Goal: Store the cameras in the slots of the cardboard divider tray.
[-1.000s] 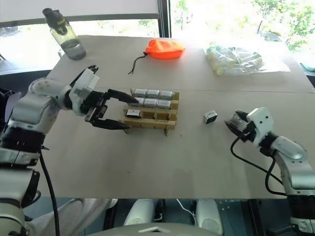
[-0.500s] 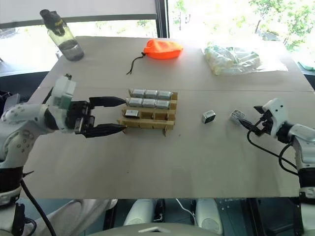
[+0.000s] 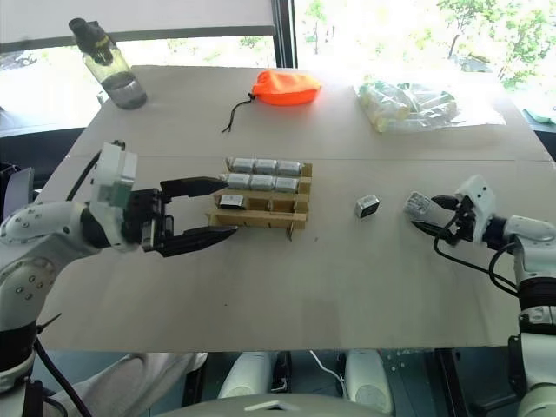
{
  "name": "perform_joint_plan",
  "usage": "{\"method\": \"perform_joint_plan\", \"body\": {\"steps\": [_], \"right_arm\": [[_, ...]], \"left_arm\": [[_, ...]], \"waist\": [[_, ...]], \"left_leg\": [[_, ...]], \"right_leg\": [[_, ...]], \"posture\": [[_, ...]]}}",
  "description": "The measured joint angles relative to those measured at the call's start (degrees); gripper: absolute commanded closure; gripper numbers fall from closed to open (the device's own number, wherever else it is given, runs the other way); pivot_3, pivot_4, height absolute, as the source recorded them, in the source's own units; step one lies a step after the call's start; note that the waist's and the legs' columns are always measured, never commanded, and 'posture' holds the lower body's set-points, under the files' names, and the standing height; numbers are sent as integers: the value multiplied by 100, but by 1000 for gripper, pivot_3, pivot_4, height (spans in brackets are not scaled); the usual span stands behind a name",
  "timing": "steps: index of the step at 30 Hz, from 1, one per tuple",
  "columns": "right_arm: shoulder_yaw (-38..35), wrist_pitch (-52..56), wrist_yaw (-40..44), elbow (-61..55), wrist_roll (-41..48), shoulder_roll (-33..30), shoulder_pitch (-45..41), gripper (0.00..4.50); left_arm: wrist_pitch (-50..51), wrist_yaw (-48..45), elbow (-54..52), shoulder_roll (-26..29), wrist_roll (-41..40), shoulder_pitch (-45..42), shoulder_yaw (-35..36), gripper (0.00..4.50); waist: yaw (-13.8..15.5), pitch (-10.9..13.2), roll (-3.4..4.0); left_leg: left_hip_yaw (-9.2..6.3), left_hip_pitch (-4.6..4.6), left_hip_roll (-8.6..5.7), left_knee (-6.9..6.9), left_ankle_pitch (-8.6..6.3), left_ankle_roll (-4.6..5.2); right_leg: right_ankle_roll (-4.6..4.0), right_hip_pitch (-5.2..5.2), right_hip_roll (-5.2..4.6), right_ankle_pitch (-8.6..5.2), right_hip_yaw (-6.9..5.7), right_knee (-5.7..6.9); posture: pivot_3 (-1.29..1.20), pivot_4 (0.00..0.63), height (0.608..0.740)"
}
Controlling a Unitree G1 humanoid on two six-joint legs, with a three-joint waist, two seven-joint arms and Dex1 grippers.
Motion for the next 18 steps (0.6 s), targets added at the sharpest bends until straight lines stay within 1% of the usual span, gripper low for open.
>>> {"method": "perform_joint_plan", "body": {"steps": [7, 15, 17, 18], "right_arm": [[8, -230, -60, 122, -116, 70, -187, 79], [116, -751, -147, 727, -435, 207, -403, 79], [121, -813, -143, 777, -458, 241, -444, 576], [121, -851, -140, 834, -464, 259, -493, 736]], "left_arm": [[64, 87, -3, -41, -8, -252, -166, 0], [129, 109, -62, -39, -15, -390, -224, 0], [139, 107, -69, -38, -21, -411, -225, 0], [148, 104, -69, -39, -22, -413, -226, 0]], "waist": [[-8, 0, 0], [-25, 0, 1], [-27, 1, 2], [-28, 2, 3]], "left_leg": [[1, 0, 0, 0, 0, 0], [3, 1, -1, 0, 0, -1], [2, 0, 0, 0, 0, -1], [2, 0, 0, 0, 0, -1]], "right_leg": [[0, 0, 0, 0, 0, -1], [0, 0, 0, 0, 1, -1], [0, 0, 0, 0, 0, -1], [0, 0, 0, 0, 0, -1]], "posture": [[0, 150, 726], [0, 150, 726], [0, 150, 726], [0, 150, 726]]}}
